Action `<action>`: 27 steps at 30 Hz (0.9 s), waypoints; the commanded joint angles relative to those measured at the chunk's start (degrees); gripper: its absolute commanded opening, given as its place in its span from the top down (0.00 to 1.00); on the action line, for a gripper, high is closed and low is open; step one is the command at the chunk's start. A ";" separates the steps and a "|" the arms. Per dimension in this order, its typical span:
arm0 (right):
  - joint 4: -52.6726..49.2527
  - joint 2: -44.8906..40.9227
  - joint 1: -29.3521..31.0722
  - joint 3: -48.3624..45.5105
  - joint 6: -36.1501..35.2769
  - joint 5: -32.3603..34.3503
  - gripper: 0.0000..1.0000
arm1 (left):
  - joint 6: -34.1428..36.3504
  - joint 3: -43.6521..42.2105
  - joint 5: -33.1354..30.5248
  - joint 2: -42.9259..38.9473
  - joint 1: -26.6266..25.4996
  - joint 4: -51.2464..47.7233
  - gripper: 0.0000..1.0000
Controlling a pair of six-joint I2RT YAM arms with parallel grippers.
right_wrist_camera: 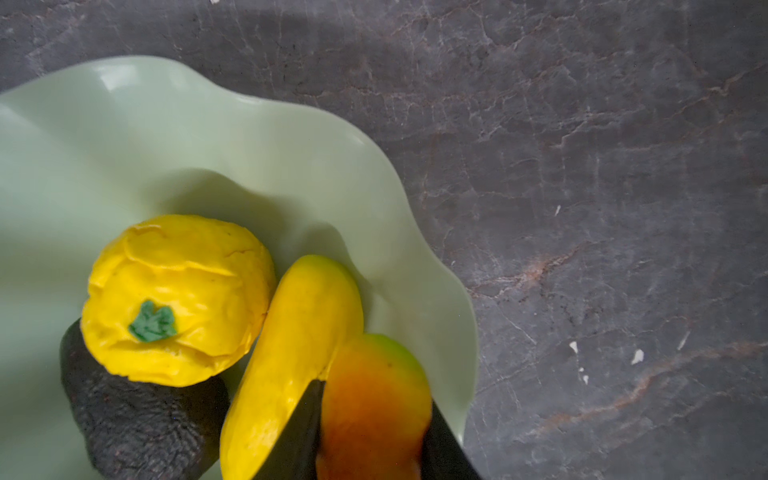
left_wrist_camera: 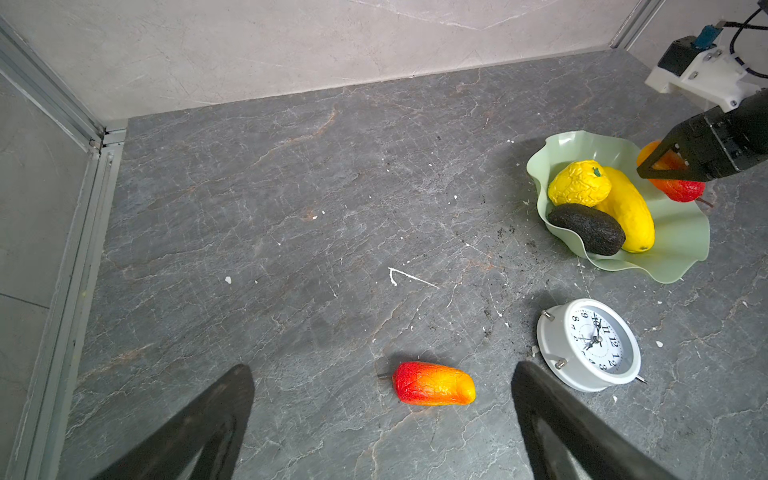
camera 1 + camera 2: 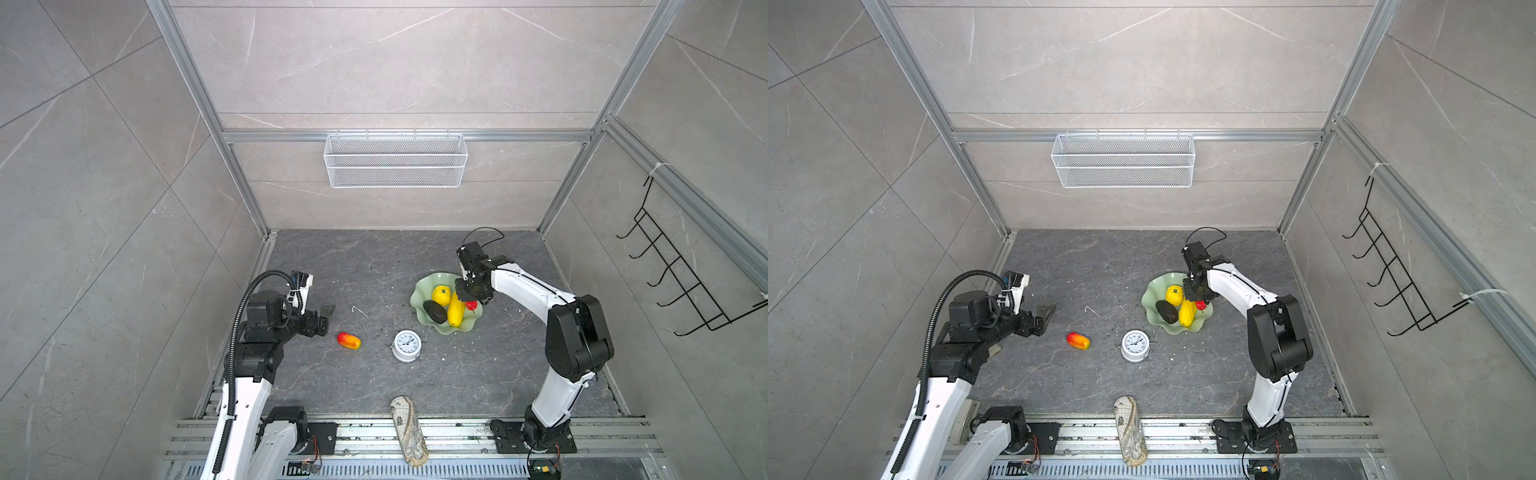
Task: Place and organize the fake fruits in the fruit bowl
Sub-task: 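Carry the mango into the green bowl and release it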
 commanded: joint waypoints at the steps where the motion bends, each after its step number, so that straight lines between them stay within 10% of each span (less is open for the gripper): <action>1: 0.25 1.14 0.06 0.11 1.22 0.20 0.67 | 0.17 -0.14 0.83 -0.72 -0.07 1.33 0.00; 27: -1.49 0.86 0.05 3.47 -0.10 -1.49 0.42 | 0.25 -0.14 0.76 -0.51 -0.07 1.32 0.00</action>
